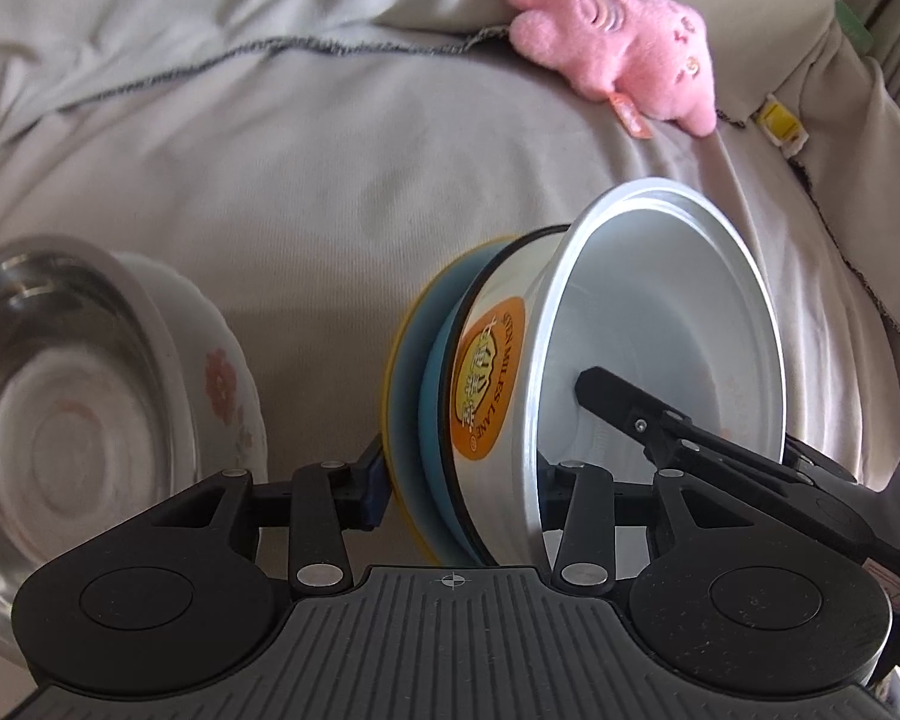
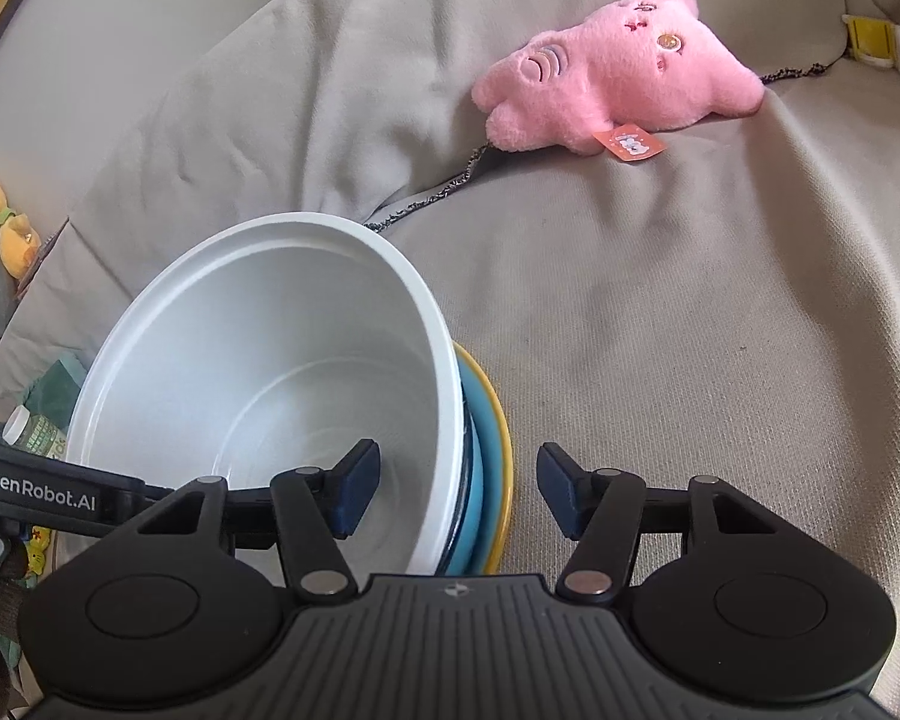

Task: Organize plates and bowls
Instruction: 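Lift and tilt the nested white, blue and yellow bowls with both tools, then carry the bowl stack with both tools toward the steel bowl on the plate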

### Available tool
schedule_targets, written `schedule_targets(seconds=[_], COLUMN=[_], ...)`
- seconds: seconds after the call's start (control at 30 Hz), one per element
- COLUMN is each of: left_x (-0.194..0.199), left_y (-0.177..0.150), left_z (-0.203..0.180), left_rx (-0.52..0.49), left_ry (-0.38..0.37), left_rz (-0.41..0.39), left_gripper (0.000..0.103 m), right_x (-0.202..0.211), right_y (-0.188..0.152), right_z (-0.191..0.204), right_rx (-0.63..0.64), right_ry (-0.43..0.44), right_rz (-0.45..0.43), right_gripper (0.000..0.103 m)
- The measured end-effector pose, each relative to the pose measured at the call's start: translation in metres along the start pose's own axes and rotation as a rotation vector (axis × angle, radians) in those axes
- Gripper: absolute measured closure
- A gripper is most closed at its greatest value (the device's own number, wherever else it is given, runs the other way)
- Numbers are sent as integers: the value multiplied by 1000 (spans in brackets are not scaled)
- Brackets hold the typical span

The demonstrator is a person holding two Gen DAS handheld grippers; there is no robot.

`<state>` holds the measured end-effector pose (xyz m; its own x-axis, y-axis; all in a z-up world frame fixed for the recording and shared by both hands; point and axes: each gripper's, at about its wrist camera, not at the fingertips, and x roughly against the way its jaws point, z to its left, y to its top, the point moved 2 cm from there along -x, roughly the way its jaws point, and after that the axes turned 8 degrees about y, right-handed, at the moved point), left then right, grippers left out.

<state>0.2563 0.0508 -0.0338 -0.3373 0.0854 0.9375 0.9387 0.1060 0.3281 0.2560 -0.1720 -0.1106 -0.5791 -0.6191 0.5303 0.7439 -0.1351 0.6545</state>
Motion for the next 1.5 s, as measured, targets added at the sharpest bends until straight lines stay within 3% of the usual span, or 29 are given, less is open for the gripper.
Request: schedule_targets(seconds=[0.23, 0.47, 0.7, 0.93, 1.2, 1.5], left_x=[7, 3, 2, 4, 5, 2], left_y=[5, 11, 17, 17, 19, 24], left_z=[-12, -20, -21, -42, -46, -52], left_rx=[-41, -78, -64, -139, -150, -164], left_ry=[17, 86, 107, 214, 221, 244], left_rz=[12, 55, 60, 36, 30, 15], left_gripper=[53, 57, 59, 57, 59, 56], right_x=[-2, -3, -7, 3, 18, 9], right_y=[4, 9, 13, 8, 17, 16], right_z=[-15, -11, -23, -13, -16, -23], right_rx=[-101, -88, -150, -89, -89, -127], right_ry=[65, 98, 149, 86, 64, 71], right_rz=[38, 71, 114, 79, 0, 40], right_gripper=[46, 61, 61, 59, 58, 58])
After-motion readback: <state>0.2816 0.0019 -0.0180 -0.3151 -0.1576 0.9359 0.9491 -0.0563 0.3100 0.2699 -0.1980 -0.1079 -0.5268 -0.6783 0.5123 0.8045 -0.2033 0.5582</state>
